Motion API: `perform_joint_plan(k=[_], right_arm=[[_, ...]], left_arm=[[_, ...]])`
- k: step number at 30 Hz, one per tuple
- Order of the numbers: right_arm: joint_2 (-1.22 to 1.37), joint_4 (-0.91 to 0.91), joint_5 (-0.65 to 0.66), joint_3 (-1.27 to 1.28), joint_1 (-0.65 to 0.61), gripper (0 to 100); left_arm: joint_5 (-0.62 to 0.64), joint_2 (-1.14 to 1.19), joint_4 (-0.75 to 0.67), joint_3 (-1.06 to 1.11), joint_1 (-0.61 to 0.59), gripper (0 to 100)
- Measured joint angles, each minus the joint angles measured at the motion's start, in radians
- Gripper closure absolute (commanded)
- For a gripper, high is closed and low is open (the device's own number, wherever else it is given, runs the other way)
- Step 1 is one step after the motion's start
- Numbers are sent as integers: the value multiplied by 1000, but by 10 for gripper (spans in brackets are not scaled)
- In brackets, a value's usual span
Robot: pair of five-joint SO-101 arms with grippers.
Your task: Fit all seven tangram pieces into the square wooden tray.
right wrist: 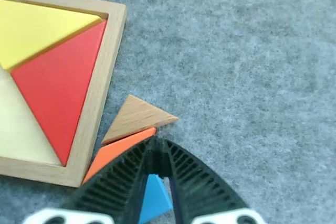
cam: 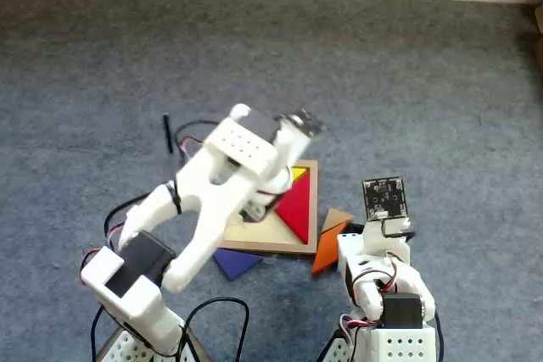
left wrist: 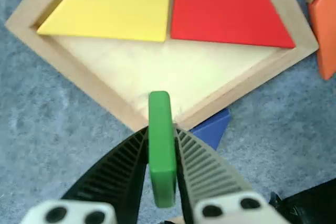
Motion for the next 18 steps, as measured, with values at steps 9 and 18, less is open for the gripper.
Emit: perform_joint_plan(k=[9, 18], right_arm=[[0, 0, 0, 0, 0, 978], [0, 0, 0, 0, 0, 978]], left_arm=[[0, 0, -155, 120, 9, 861], [0, 0, -190, 120, 0, 804]])
